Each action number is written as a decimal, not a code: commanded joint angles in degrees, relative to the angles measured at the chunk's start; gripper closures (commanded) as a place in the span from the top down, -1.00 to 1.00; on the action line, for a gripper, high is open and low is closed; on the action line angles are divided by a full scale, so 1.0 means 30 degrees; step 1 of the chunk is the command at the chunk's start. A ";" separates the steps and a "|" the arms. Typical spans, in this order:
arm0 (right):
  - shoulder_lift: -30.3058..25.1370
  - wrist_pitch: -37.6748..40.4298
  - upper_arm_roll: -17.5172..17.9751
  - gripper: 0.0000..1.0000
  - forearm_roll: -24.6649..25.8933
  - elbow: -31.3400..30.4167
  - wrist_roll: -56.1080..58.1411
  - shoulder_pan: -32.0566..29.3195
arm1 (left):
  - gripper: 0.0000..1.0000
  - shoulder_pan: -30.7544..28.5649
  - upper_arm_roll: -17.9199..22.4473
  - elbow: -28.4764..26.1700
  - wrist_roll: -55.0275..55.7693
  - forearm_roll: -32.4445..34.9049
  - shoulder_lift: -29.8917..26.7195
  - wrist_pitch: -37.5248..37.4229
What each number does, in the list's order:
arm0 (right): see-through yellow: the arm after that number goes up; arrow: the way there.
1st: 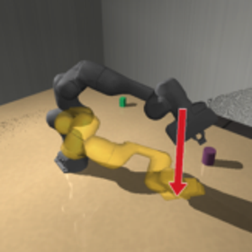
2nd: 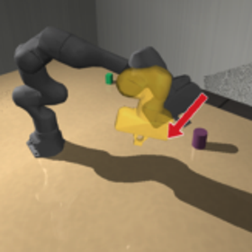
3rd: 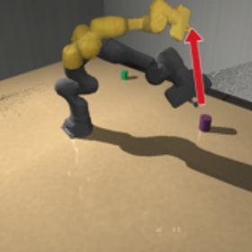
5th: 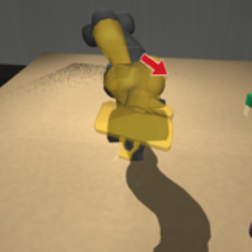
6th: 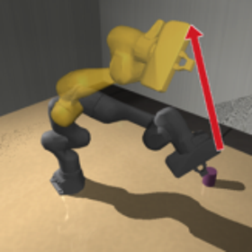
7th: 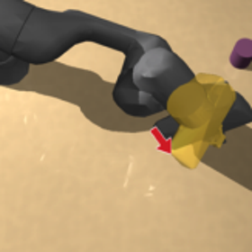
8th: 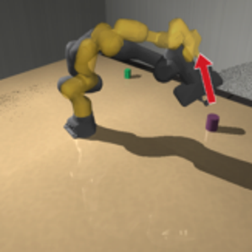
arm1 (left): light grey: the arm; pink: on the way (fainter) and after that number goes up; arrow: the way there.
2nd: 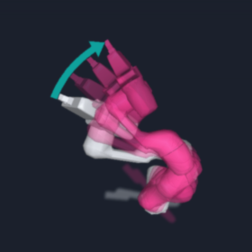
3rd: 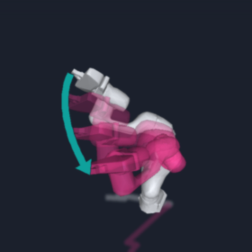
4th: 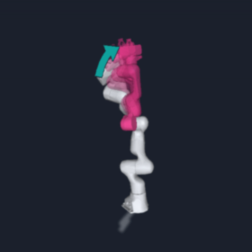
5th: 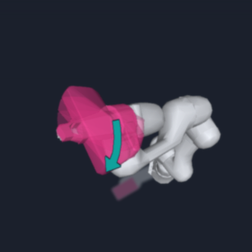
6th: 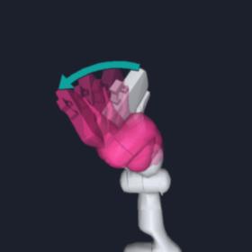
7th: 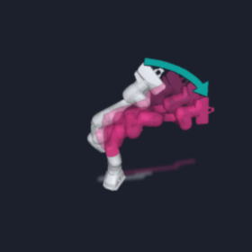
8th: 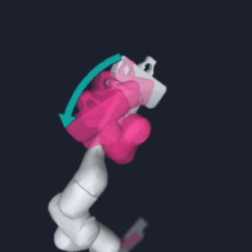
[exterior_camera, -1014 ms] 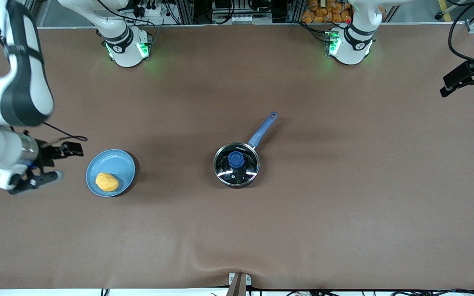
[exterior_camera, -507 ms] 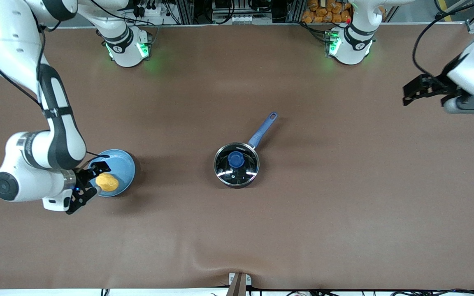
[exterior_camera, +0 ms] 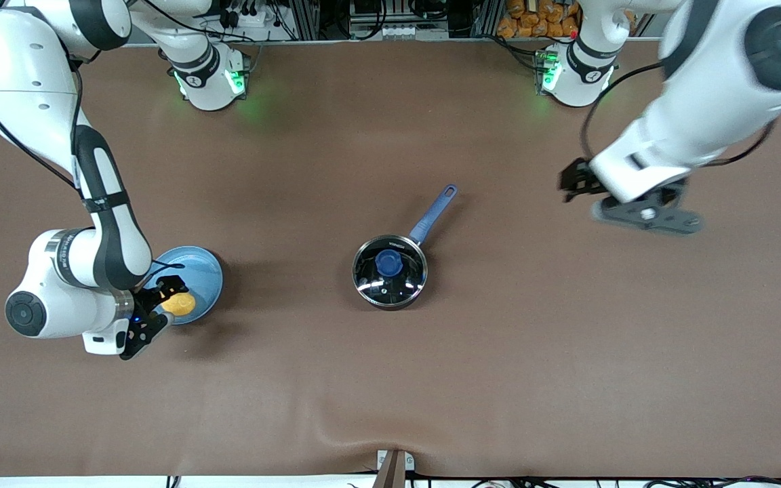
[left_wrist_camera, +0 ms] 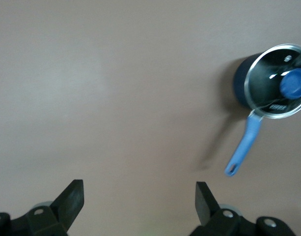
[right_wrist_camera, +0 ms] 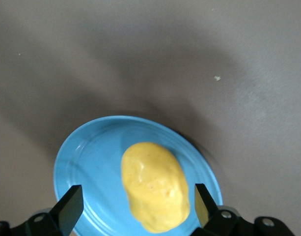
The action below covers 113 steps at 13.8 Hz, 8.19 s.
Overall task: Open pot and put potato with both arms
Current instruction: 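Reach the right gripper to the potato while the left gripper approaches the lid, then grasp the potato with the right gripper while the left gripper grasps the knob, then lift the potato with the right gripper toward the saucepan, then lift the lid off with the left gripper while the right gripper moves potato over pot, then lower the lid onto the table with the left gripper while the right gripper drops potato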
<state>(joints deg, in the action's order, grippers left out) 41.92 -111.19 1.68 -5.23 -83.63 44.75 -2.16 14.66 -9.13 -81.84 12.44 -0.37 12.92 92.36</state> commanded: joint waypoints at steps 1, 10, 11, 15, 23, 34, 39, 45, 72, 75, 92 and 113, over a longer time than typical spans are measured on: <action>0.0556 -0.0260 0.0142 1.00 -0.0101 0.0397 0.0553 -0.0217 | 1.00 0.1673 0.0112 0.2141 0.2875 0.0356 0.2572 0.1399; 0.1436 -0.0260 0.0142 1.00 -0.0277 0.0309 0.1490 -0.0921 | 1.00 0.6034 0.1893 0.4659 0.4261 0.0356 0.8052 0.4515; 0.1407 -0.0231 0.0142 1.00 -0.0277 0.0309 0.1461 -0.0921 | 1.00 0.7057 0.2798 0.4953 0.4580 0.0356 0.8493 0.4834; 0.1407 -0.0143 0.0142 0.10 -0.0277 0.0339 0.1432 -0.0863 | 1.00 0.9353 0.4536 0.4898 0.5316 0.0327 0.9405 0.6946; 0.0414 0.0735 0.0172 -0.48 -0.1127 0.0602 0.0994 -0.0716 | 1.00 1.0231 0.4331 0.4868 0.7975 0.0093 1.1160 1.0073; -0.1552 0.1849 0.0933 -0.48 -0.1889 0.0514 -0.5329 0.0951 | 0.95 1.0525 0.4361 0.4517 1.0441 -0.1138 1.1545 1.0316; -0.1582 0.1674 0.1284 -0.48 -0.2620 0.0573 -0.7089 0.1919 | 0.88 1.0466 0.4390 0.4517 1.0443 -0.1138 1.1603 1.0199; -0.1845 0.1586 0.1344 -0.48 -0.2650 0.0661 -0.7855 0.2885 | 0.82 1.0437 0.4390 0.4458 1.0443 -0.1167 1.1691 1.0199; -0.2255 -0.0990 0.1637 -0.61 -0.3500 0.0661 -1.9071 0.7366 | -0.65 0.7514 0.4566 0.3406 0.8188 -0.0057 0.6802 0.6948; -0.2226 -0.1983 0.1607 -0.61 -0.3295 0.0574 -2.0800 0.9122 | -0.64 0.5698 0.4507 0.2469 0.6611 -0.0025 0.5893 0.6829; 0.0673 -0.9077 0.1490 -0.64 -0.0278 -0.0072 -2.5609 1.2643 | -0.63 -0.1511 0.4099 -1.0360 -0.2005 -0.0054 0.3928 1.6962; 0.1788 -1.0074 0.1431 0.42 -0.0014 -0.0072 -2.6019 1.2761 | 1.00 -0.4797 0.1813 -1.4181 -0.2215 -0.0376 0.2317 1.9376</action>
<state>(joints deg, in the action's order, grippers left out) 47.32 -140.99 5.85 -6.42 -83.96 -31.73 36.19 1.37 -1.98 -125.72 5.95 -1.28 21.65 152.69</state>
